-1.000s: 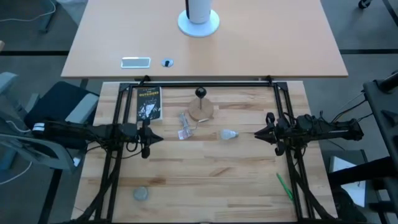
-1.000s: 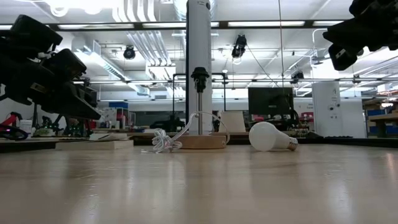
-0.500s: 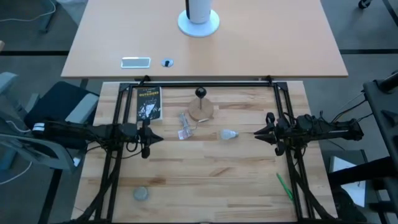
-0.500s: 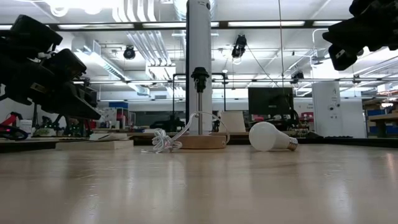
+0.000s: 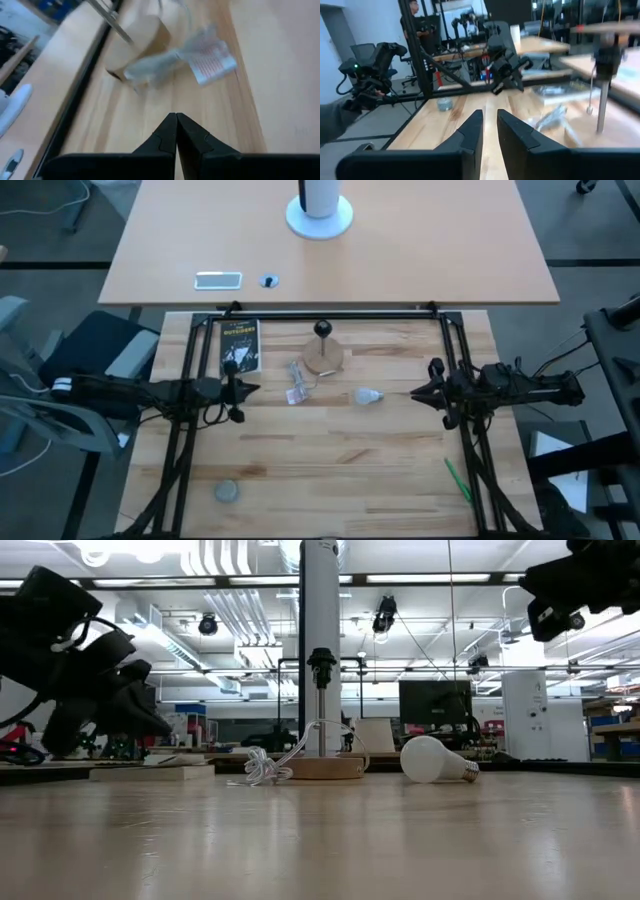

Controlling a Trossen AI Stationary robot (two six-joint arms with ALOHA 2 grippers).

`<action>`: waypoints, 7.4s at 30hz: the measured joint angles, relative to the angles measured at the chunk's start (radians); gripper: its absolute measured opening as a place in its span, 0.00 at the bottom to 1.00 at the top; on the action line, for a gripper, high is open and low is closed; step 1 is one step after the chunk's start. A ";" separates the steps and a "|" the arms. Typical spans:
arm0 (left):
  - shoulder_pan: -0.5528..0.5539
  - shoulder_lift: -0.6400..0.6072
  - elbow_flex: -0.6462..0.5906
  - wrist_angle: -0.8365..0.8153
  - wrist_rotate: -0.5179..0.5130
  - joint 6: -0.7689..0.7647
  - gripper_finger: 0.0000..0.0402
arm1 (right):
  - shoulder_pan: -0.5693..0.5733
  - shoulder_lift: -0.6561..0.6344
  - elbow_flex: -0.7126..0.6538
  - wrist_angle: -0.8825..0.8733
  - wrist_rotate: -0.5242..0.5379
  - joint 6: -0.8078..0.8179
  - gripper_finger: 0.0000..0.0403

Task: Screw lightbulb
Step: Insert the lightbulb into the black lamp

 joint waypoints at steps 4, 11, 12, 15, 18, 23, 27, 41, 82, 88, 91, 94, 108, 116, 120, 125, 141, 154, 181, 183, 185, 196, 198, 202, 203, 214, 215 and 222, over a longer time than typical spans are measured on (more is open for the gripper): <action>0.001 0.004 0.000 0.232 -0.012 -0.151 0.00 | 0.000 0.000 0.000 0.055 0.001 -0.093 0.12; 0.001 0.006 0.000 0.760 -0.012 -0.426 0.00 | 0.000 0.000 0.001 0.088 0.001 -0.212 0.16; 0.001 0.005 0.000 0.830 -0.012 -0.426 0.00 | 0.000 0.000 0.001 0.088 0.001 -0.226 0.17; 0.001 0.006 0.000 0.990 -0.011 -0.422 0.00 | 0.000 0.000 0.001 0.088 0.001 -0.246 0.17; 0.001 0.005 0.000 1.078 -0.011 -0.425 0.00 | 0.000 0.000 0.001 0.087 0.001 -0.250 0.17; 0.001 0.006 0.000 1.106 -0.011 -0.426 0.00 | 0.000 0.000 0.001 0.088 0.001 -0.256 0.15; 0.001 0.018 0.000 1.105 -0.010 -0.426 0.00 | 0.000 0.000 0.001 0.093 0.000 -0.240 0.14; 0.001 0.341 0.339 0.572 0.061 -0.474 0.00 | -0.003 0.017 0.001 0.086 0.390 -0.064 0.20; -0.002 1.443 1.142 0.060 0.185 -0.209 0.00 | -0.094 1.009 0.001 0.255 0.542 0.332 0.00; -0.001 1.498 1.189 0.057 0.245 -0.211 0.00 | -0.094 1.127 0.001 0.389 0.488 0.321 0.00; -0.001 1.510 1.208 0.060 0.245 -0.212 0.00 | -0.094 1.165 0.001 0.437 0.436 0.312 0.00; 0.000 1.508 1.208 0.058 0.241 -0.213 0.00 | -0.093 1.189 0.001 0.469 0.368 0.315 0.00; 0.019 1.443 1.207 -0.163 0.138 -0.252 0.00 | -0.066 1.197 0.089 0.467 0.183 0.333 0.00; 0.052 1.399 1.162 -0.154 0.546 -0.499 0.00 | -0.067 1.197 0.108 0.360 0.267 0.387 0.00; 0.043 1.427 1.114 -0.018 0.549 -0.599 0.00 | -0.055 1.199 0.106 0.354 0.255 0.397 0.00; 0.037 1.434 1.070 0.152 0.471 -0.658 0.00 | -0.027 1.199 0.107 0.355 0.253 0.397 0.00; 0.033 1.404 1.054 0.153 0.278 -0.759 0.00 | 0.012 1.196 0.143 0.295 0.181 0.350 0.00; 0.000 1.409 1.054 0.196 0.339 -0.834 0.00 | 0.011 1.245 0.174 0.214 0.275 0.388 0.00; 0.020 1.394 1.053 0.071 0.259 -0.768 0.00 | 0.031 1.490 0.322 0.362 0.231 0.312 0.00; 0.028 1.394 1.062 0.119 0.255 -0.743 0.00 | 0.034 1.518 0.352 0.363 0.212 0.282 0.00; 0.034 1.387 1.066 0.104 0.254 -0.728 0.00 | 0.039 1.543 0.376 0.355 0.207 0.267 0.00; 0.027 1.330 1.062 -0.106 0.431 -0.754 0.04 | 0.042 1.548 0.384 0.267 0.228 0.302 0.00; 0.017 1.328 1.063 -0.098 0.446 -0.722 0.08 | 0.042 1.548 0.383 0.267 0.230 0.302 0.00; -0.003 1.328 1.063 -0.081 0.427 -0.664 0.22 | 0.042 1.550 0.383 0.268 0.231 0.302 0.00; -0.010 1.328 1.063 -0.069 0.423 -0.642 0.25 | 0.042 1.550 0.383 0.268 0.232 0.302 0.00; -0.023 1.407 1.062 0.003 0.269 -0.611 0.50 | 0.042 1.550 0.381 0.270 0.234 0.296 0.00; -0.022 1.418 1.062 0.021 0.269 -0.615 0.50 | 0.042 1.550 0.381 0.270 0.234 0.296 0.00; -0.022 1.489 1.062 0.132 0.264 -0.626 0.49 | 0.042 1.550 0.380 0.277 0.234 0.293 0.00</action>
